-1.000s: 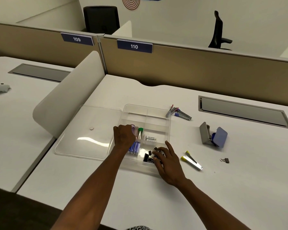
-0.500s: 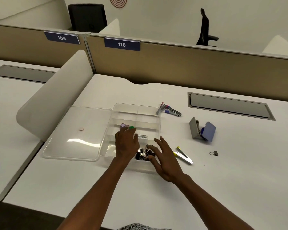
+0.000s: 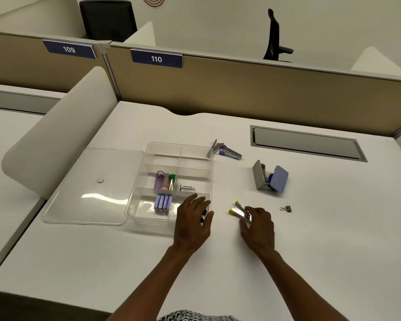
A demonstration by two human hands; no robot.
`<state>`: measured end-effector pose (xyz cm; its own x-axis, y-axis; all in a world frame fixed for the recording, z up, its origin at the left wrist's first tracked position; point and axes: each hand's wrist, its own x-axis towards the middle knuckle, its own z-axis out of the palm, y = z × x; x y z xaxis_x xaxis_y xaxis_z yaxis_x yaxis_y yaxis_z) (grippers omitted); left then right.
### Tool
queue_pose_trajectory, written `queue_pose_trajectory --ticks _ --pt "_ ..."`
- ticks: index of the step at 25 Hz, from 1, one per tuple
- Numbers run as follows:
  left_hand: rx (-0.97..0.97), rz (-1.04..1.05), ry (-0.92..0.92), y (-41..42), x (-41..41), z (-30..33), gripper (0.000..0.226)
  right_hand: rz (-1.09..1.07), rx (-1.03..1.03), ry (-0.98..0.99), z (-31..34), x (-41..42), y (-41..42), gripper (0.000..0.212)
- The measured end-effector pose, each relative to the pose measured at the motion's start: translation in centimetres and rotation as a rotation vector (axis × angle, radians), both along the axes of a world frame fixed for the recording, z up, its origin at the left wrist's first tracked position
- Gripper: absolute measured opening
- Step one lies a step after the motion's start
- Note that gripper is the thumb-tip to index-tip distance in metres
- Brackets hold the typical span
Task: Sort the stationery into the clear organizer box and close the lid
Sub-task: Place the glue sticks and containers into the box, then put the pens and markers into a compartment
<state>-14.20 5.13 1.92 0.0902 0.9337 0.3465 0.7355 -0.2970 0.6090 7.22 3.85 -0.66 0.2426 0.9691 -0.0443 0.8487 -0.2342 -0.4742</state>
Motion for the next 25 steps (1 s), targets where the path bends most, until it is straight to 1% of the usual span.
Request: queue_pose_trajectory --ticks 2,4,6,8,10,12,14,16,18,20,23,25 --pt "-0.005 -0.002 -0.002 -0.1 0.0 0.0 0.031 -0.02 -0.028 0.014 0.0 0.0 0.1 0.034" --pt "-0.009 -0.004 -0.008 0.0 0.0 0.0 0.03 -0.074 -0.044 0.102 0.2 -0.1 0.3 0.027" --pt "-0.016 -0.005 -0.015 -0.1 0.0 0.1 0.029 -0.13 -0.038 0.255 0.7 -0.3 0.4 0.021" --pt "-0.017 -0.005 -0.03 -0.3 0.0 0.4 0.028 -0.181 -0.025 0.472 1.4 -0.8 0.3 0.017" --pt "-0.013 -0.008 -0.06 -0.4 -0.1 0.7 0.027 -0.194 0.001 0.66 2.3 -1.6 0.4 0.02" --pt "-0.03 -0.014 -0.124 -0.5 -0.2 1.2 0.028 -0.136 0.041 0.742 3.4 -2.7 0.6 0.028" --pt "-0.089 -0.02 -0.221 -0.2 -0.2 2.2 0.032 -0.039 0.101 0.732 4.7 -3.9 0.9 0.036" --pt "-0.149 -0.014 -0.317 0.2 -0.2 3.3 0.036 0.063 0.176 0.673 6.0 -5.0 1.4 0.039" --pt "-0.165 0.004 -0.41 0.7 -0.3 4.2 0.029 0.138 0.233 0.631 6.9 -5.8 1.9 0.034" --pt "-0.177 0.03 -0.491 1.2 -0.7 4.7 0.021 0.176 0.245 0.625 7.4 -6.4 2.4 0.027" --pt "-0.225 0.052 -0.556 1.9 -1.4 5.1 0.017 0.2 0.228 0.657 7.6 -7.1 3.0 0.017" --pt "-0.252 0.057 -0.579 2.3 -1.9 5.1 0.015 0.198 0.21 0.702 7.7 -7.4 3.4 0.017"
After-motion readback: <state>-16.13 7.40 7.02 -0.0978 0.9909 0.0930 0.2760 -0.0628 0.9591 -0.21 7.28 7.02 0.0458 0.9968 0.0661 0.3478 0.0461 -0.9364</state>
